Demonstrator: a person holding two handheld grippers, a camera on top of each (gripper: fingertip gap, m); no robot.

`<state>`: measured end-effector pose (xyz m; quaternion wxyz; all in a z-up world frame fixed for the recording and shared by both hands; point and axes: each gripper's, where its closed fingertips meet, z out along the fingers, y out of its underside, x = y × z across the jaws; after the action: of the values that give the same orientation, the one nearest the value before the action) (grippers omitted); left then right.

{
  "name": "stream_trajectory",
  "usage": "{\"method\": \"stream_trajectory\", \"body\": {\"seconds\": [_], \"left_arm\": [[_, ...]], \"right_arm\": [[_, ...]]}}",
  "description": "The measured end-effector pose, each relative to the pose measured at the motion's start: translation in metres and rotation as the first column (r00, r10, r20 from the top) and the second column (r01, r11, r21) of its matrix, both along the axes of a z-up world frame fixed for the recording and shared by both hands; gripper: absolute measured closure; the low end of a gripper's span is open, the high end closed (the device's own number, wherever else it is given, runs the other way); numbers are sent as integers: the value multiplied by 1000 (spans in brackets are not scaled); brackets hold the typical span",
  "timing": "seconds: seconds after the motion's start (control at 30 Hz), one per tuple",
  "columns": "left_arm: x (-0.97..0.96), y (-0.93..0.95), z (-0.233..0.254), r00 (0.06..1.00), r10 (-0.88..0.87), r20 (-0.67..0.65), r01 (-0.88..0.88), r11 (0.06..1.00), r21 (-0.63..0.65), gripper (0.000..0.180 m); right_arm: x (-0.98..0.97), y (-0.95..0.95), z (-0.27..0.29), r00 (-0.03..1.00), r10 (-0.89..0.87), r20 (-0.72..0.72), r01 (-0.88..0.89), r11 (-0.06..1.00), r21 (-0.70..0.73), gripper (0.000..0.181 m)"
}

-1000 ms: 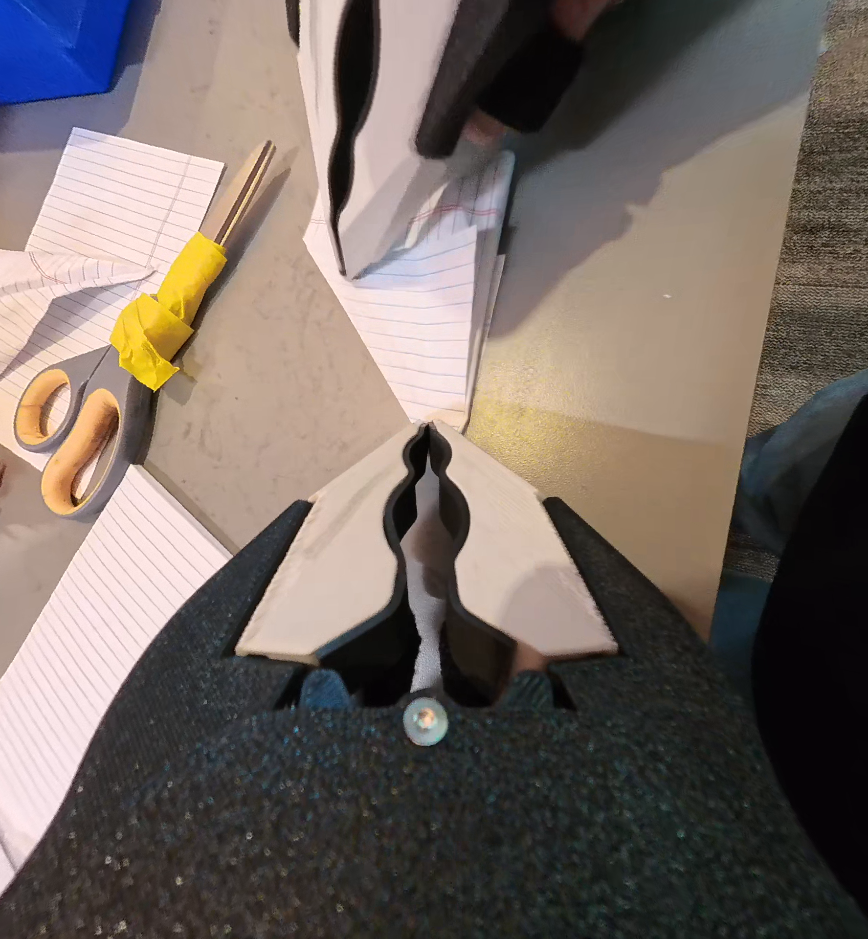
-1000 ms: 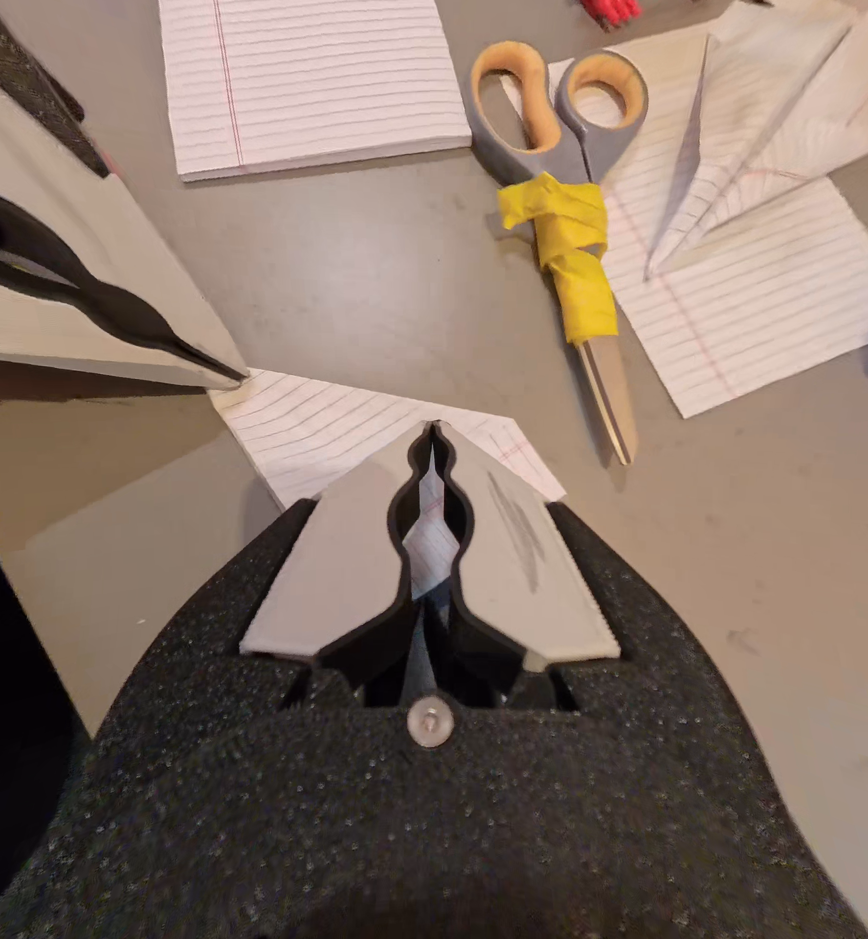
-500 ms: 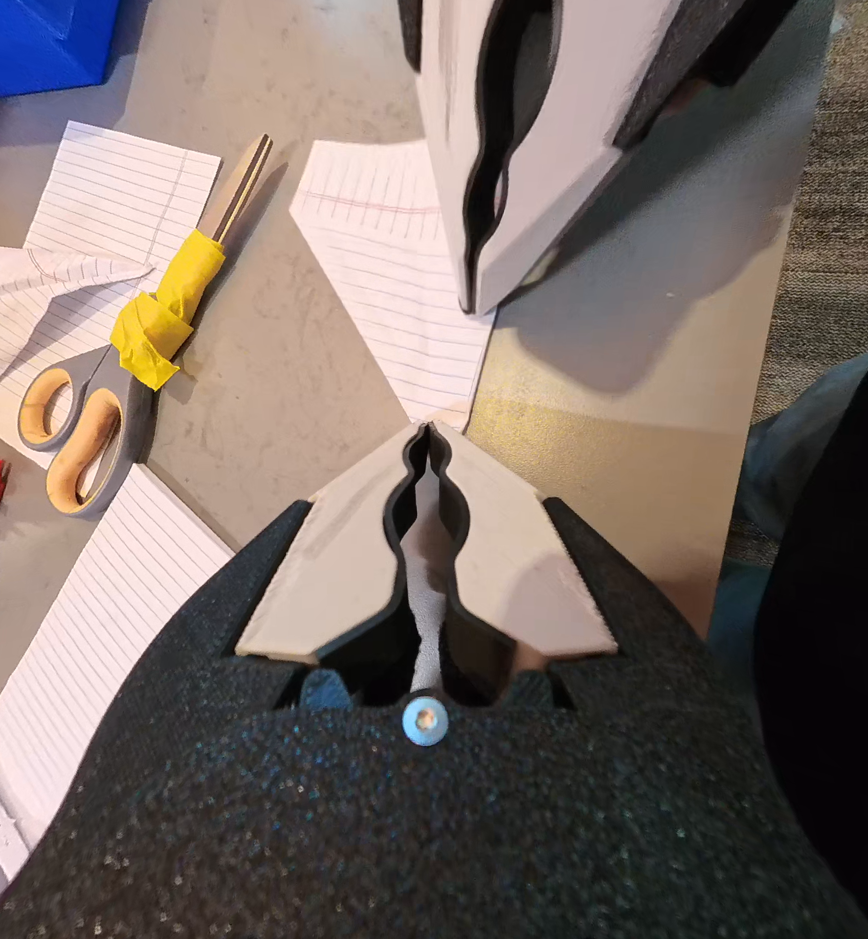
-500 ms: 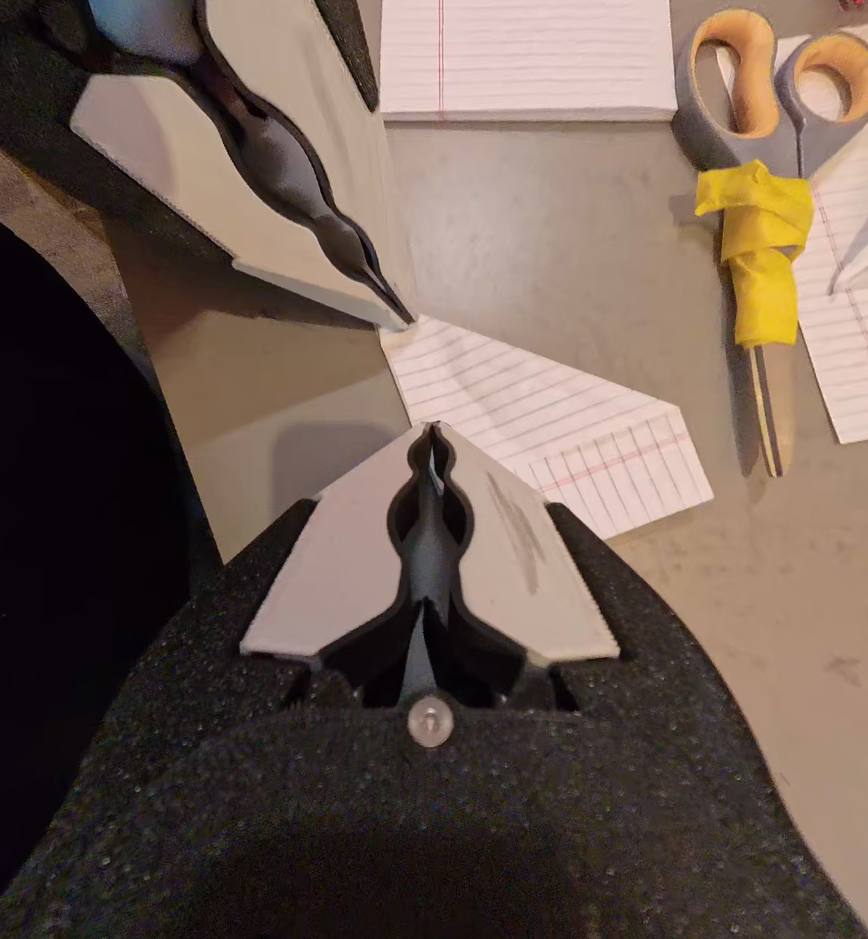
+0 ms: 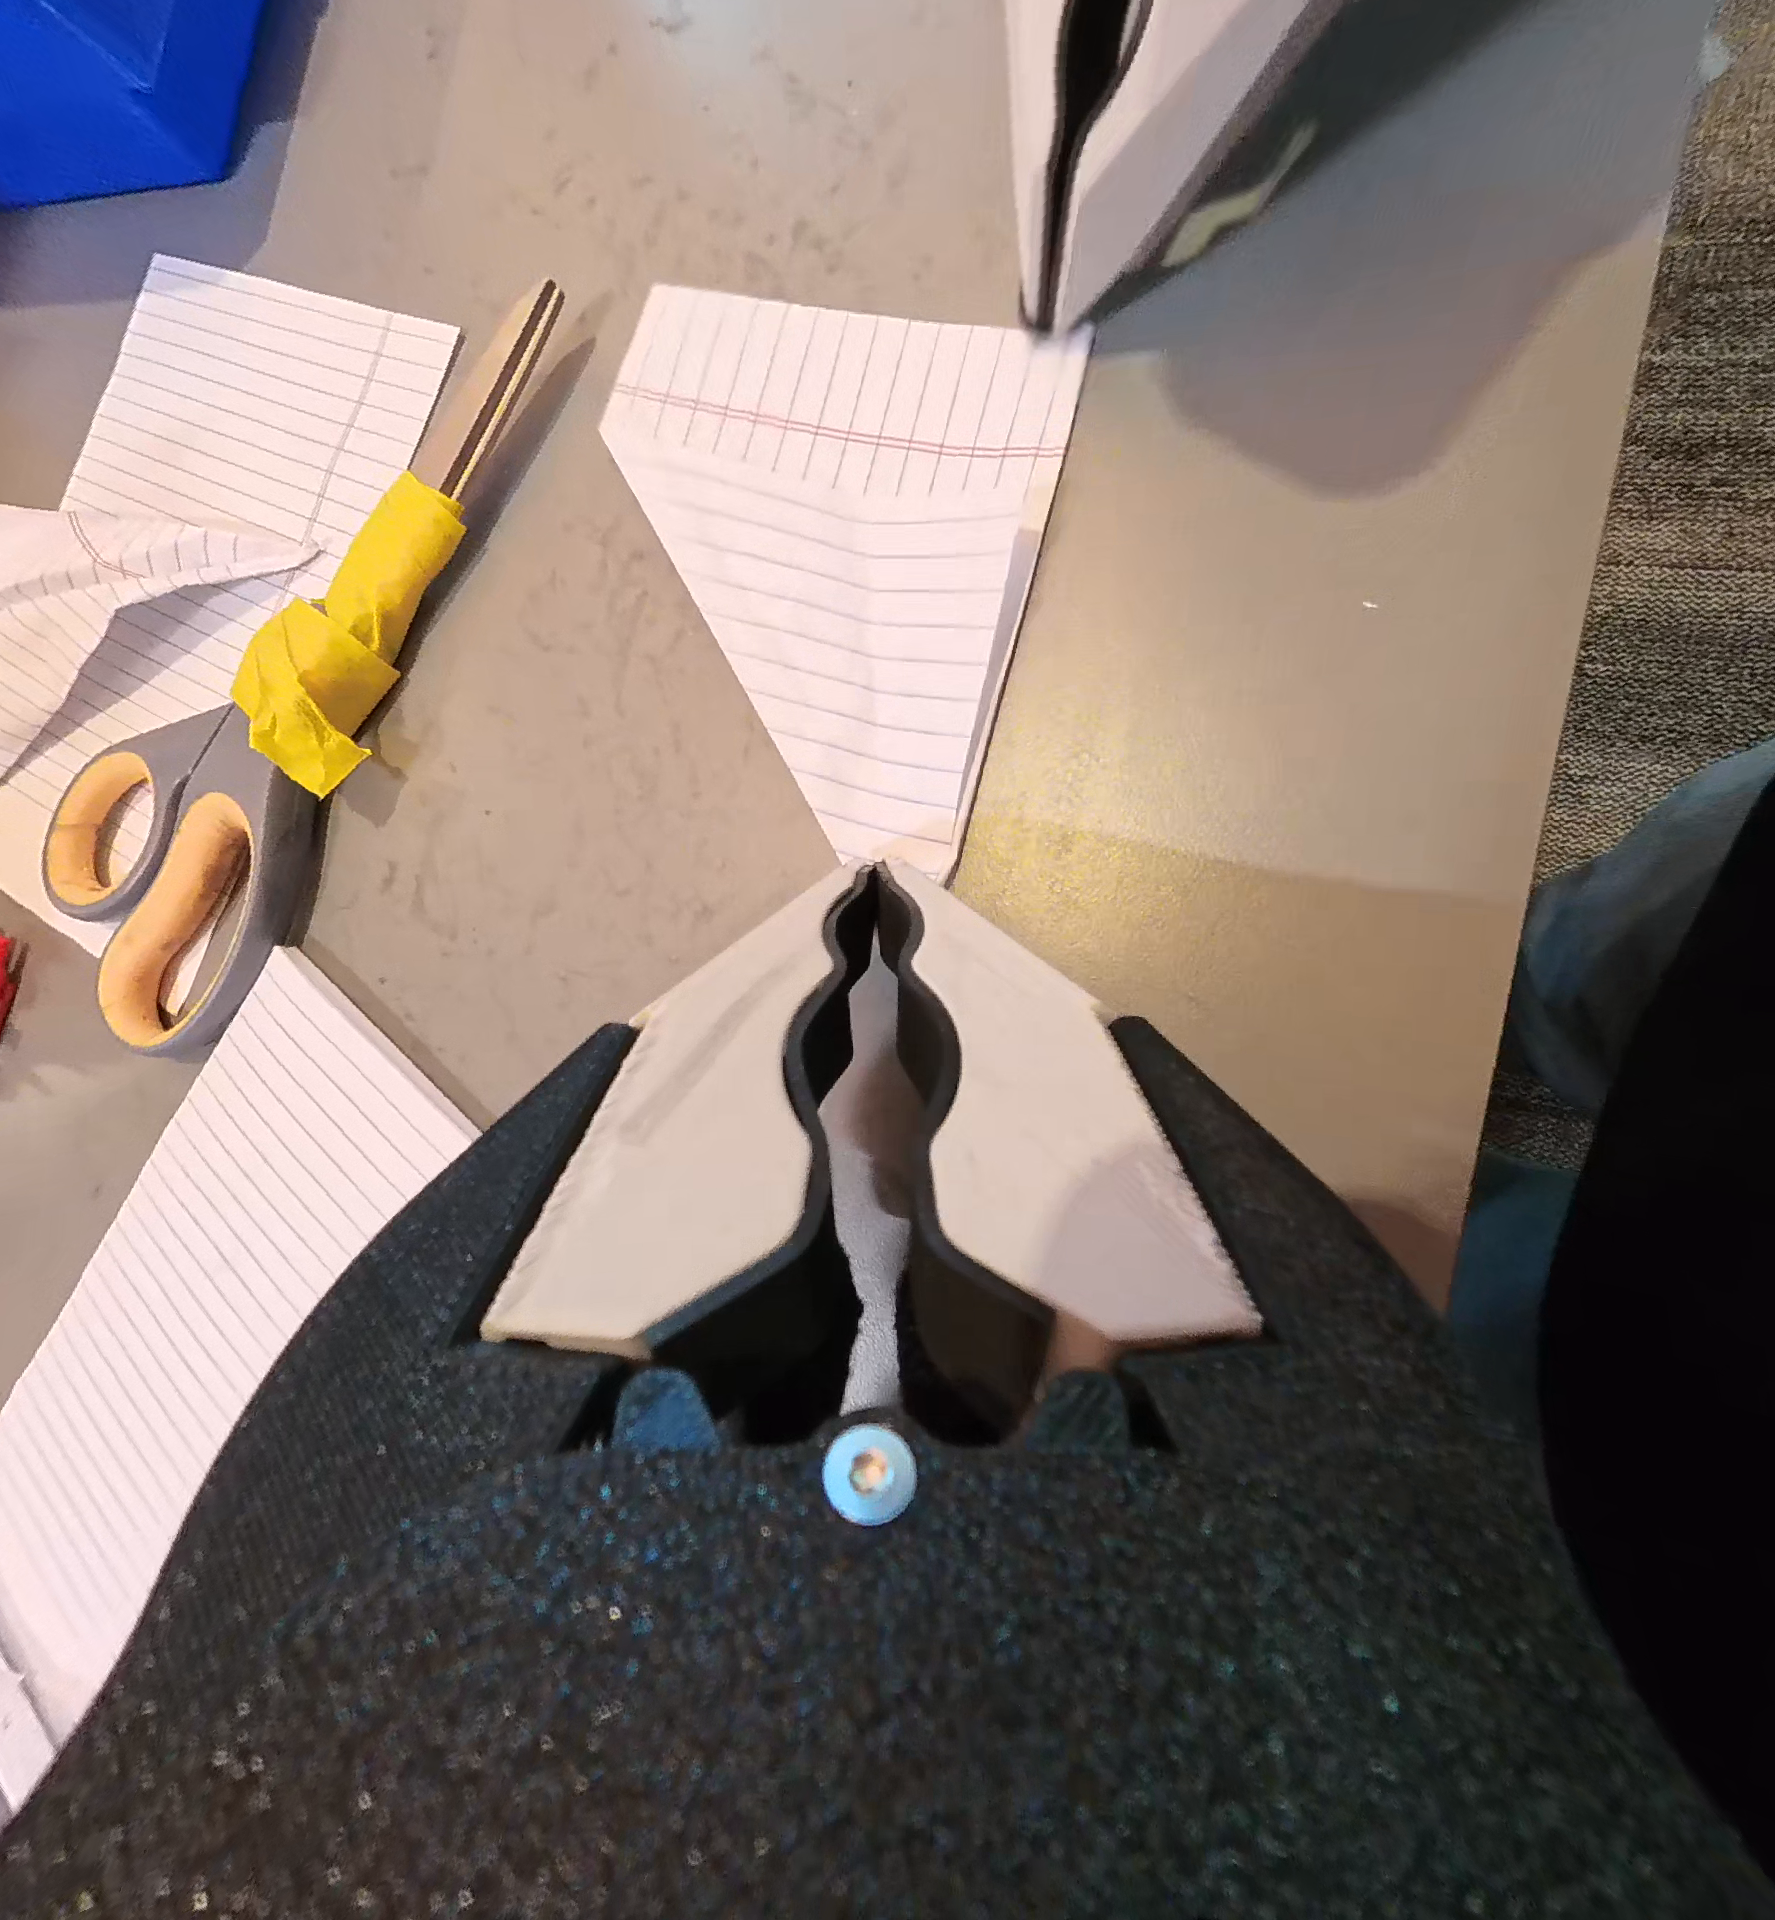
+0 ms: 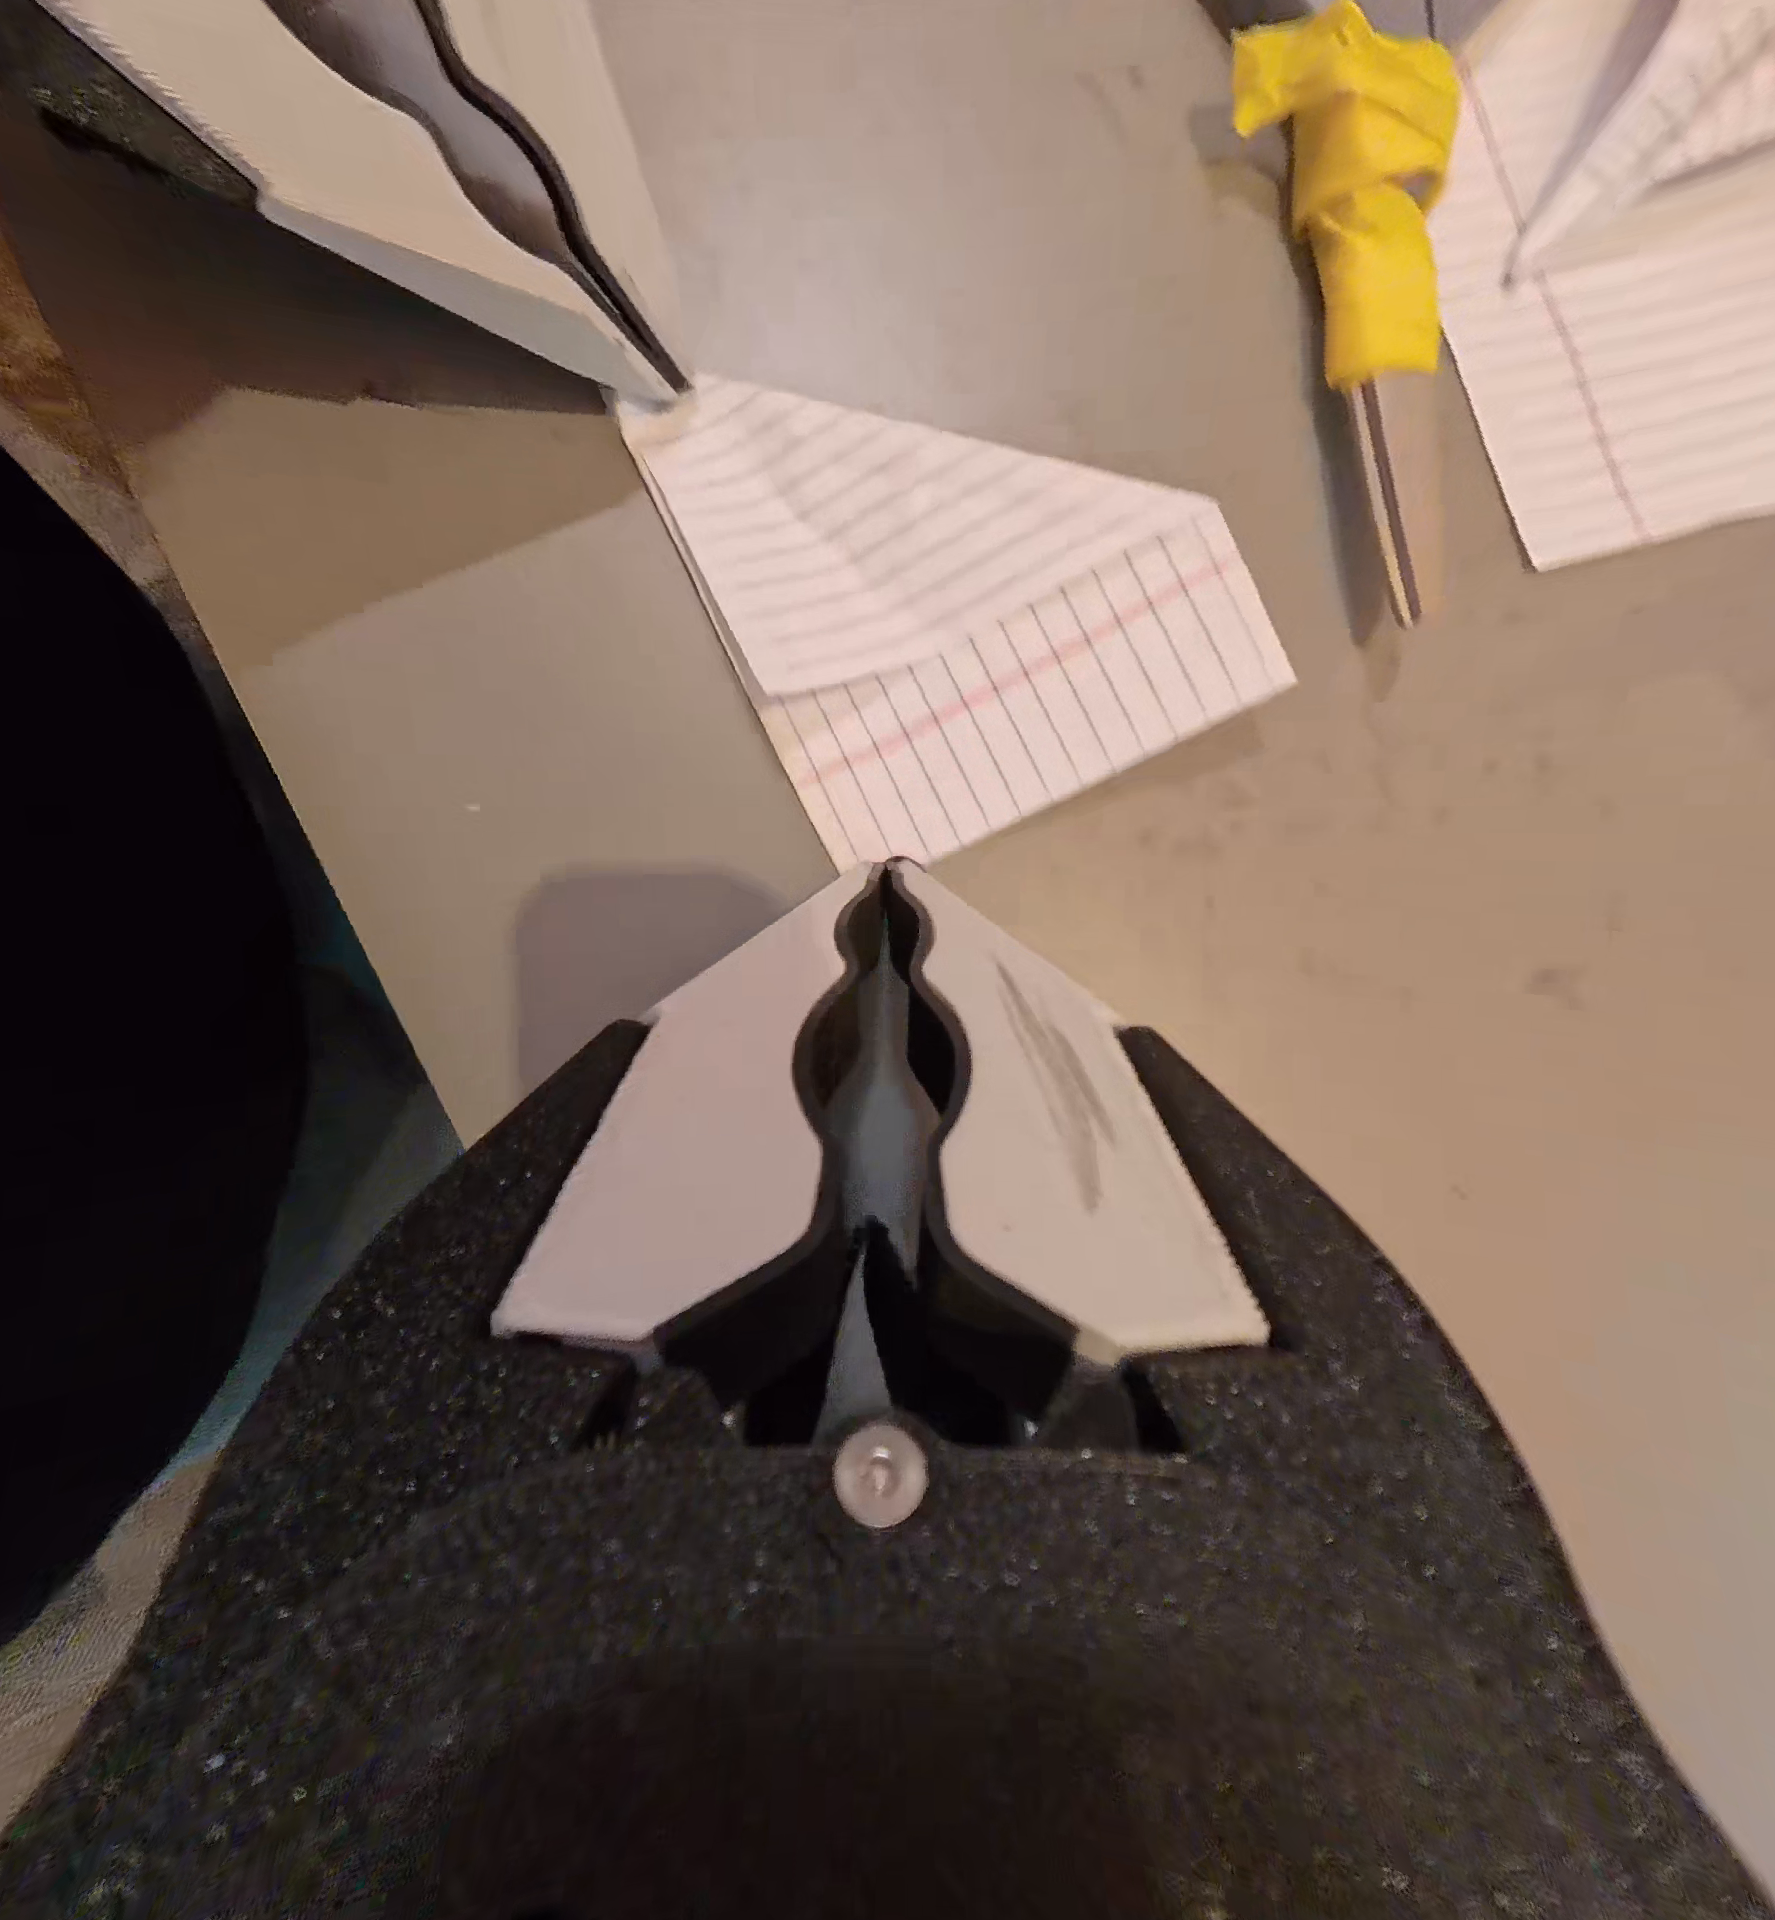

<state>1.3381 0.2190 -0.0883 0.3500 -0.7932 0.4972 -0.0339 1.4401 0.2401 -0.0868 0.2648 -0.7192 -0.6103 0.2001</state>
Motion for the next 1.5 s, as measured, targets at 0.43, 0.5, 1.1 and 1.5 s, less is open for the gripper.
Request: {"method": "stream_trajectory", "body": {"seconds": [0.43, 0.5, 1.1, 1.5], "left_arm": [[1, 0, 0, 1000, -7, -23, 7, 1000, 9, 180], [0, 0, 0, 1000, -3, -17, 3, 1000, 8, 180], [5, 23, 2, 954, 223, 202, -185, 964, -190, 163], [7, 24, 4, 995, 74, 72, -81, 992, 98, 167]], "right_arm": [[-76, 35, 1, 998, 35, -47, -31, 995, 91, 181], [-64, 51, 0, 999, -27, -38, 31, 995, 92, 181], [-61, 53, 0, 997, -35, -74, 42, 995, 96, 181], [-58, 50, 9, 997, 55, -45, -60, 992, -112, 149]]}}
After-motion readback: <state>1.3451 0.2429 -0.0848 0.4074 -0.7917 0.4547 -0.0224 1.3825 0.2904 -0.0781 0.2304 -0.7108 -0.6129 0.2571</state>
